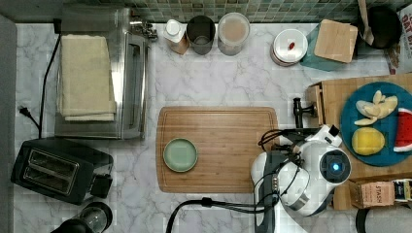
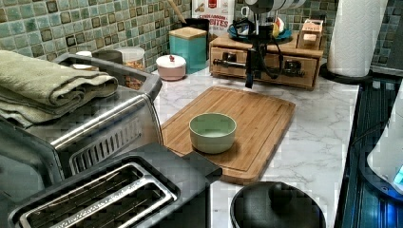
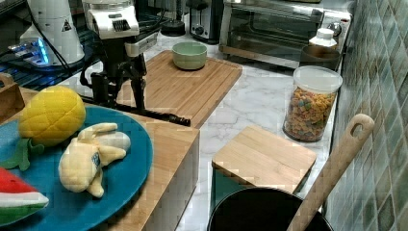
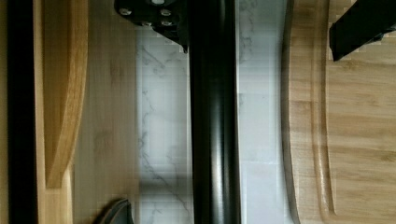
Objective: Open the drawer.
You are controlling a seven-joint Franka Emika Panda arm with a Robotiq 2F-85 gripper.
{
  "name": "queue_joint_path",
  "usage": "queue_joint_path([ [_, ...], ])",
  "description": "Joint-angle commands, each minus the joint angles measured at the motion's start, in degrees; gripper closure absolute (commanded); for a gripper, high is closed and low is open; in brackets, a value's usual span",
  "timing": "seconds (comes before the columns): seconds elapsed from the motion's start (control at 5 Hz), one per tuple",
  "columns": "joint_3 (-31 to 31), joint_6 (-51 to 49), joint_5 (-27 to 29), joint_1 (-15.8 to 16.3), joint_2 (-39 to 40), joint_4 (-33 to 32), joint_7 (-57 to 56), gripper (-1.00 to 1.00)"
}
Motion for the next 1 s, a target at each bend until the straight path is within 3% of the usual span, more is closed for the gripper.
queue_joint_path([
  [0.2,7.44,-2.59,2.16,10.18,-1.59,-2.12,13.58,-1.00],
  [0.8,12.74,-4.81,1.61,14.60,-5.34,-3.95,16.84,-1.00],
  [1.0,14.16,-5.99,2.33,14.72,-5.97,-3.78,19.72,-1.00],
])
